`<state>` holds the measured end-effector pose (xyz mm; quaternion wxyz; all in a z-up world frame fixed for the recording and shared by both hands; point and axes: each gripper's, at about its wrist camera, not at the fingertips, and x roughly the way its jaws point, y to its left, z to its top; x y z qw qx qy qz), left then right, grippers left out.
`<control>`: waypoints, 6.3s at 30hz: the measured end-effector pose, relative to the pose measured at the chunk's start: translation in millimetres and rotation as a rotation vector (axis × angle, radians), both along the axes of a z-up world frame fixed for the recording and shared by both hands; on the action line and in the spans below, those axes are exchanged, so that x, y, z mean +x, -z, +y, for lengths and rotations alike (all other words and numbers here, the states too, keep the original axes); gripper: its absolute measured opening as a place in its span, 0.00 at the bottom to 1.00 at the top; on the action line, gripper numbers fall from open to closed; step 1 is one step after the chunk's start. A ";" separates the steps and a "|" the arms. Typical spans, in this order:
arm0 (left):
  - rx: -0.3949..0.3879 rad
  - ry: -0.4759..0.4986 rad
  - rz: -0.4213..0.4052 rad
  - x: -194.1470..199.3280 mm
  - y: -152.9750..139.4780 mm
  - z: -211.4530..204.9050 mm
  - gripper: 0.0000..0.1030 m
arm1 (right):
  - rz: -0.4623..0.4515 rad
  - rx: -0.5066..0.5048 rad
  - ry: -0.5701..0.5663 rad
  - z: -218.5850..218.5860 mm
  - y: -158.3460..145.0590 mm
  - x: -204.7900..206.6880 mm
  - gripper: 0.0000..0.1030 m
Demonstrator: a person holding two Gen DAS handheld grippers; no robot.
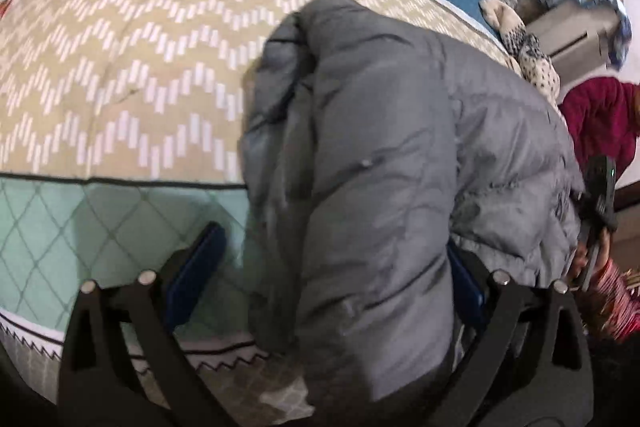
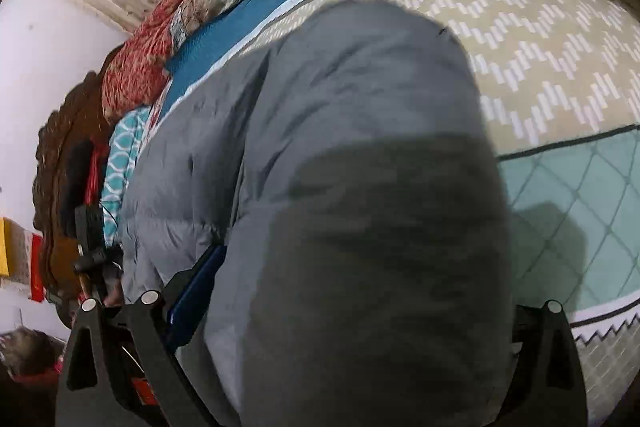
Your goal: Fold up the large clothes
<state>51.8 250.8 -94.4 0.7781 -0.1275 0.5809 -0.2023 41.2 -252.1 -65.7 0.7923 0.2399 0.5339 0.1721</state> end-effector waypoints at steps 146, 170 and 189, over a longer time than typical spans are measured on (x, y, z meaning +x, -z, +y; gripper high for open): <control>0.508 -0.466 -0.340 -87.9 -101.7 -155.8 0.90 | -0.070 -0.275 -0.154 179.2 -25.6 -40.5 0.77; 0.478 -0.530 -0.395 -95.8 -129.0 -132.2 0.94 | -0.045 -0.276 -0.174 183.3 -18.6 -35.7 0.77; 0.562 -0.512 -0.423 -99.8 -139.0 -139.9 0.94 | -0.061 -0.258 -0.149 177.2 -23.8 -38.9 0.77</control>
